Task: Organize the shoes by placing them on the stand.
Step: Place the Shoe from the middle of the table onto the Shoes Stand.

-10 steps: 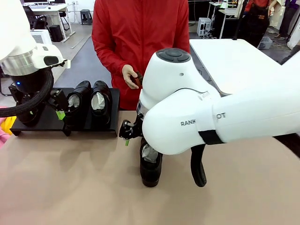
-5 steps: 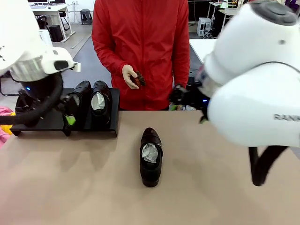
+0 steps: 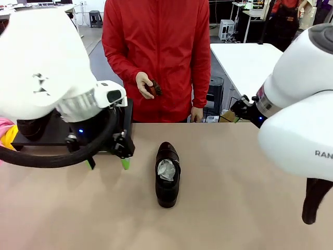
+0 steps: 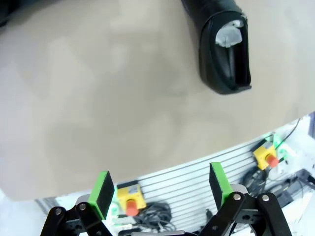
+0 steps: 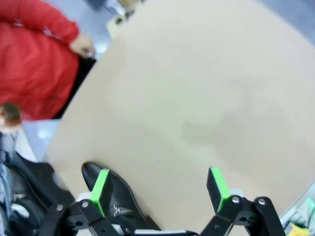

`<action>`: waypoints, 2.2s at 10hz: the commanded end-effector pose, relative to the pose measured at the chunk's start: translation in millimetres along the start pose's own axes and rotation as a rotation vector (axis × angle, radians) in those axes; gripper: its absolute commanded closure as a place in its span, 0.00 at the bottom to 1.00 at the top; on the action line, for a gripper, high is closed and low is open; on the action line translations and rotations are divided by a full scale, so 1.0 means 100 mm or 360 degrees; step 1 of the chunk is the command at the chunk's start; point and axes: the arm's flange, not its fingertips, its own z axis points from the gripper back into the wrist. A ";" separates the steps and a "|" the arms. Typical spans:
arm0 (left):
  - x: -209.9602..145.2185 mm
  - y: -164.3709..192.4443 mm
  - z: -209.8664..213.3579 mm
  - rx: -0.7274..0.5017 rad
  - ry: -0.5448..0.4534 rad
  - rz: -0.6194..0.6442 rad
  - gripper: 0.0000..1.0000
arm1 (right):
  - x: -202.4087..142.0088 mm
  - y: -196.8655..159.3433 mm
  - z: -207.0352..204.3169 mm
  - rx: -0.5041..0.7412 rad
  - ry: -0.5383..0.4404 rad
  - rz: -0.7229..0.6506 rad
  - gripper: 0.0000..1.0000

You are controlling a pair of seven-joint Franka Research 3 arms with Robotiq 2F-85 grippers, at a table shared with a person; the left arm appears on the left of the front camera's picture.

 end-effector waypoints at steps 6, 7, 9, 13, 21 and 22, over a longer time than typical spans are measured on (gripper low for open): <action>0.67 -0.43 -0.97 -0.0020 -0.0033 -0.0138 0.00 | 0.00 0.00 0.00 0.0000 0.0000 0.0000 0.00; 0.68 -0.48 -1.01 -0.0014 -0.0049 -0.0162 0.00 | 0.00 0.00 0.00 0.0000 0.0000 0.0000 0.00; 0.72 -0.54 -1.14 0.0068 -0.0114 -0.0163 0.00 | 0.00 0.00 0.00 0.0000 0.0000 0.0000 0.00; 0.81 -0.66 -1.32 0.0045 -0.0099 -0.0146 0.00 | 0.00 0.00 0.00 0.0000 0.0000 0.0000 0.00; 0.87 -0.79 -1.57 0.0136 -0.0112 -0.0090 0.62 | 0.00 0.00 0.00 0.0000 0.0000 0.0000 0.00; 0.88 -0.78 -1.60 0.0150 -0.0098 -0.0078 0.73 | 0.00 0.00 0.00 0.0000 0.0000 0.0000 0.00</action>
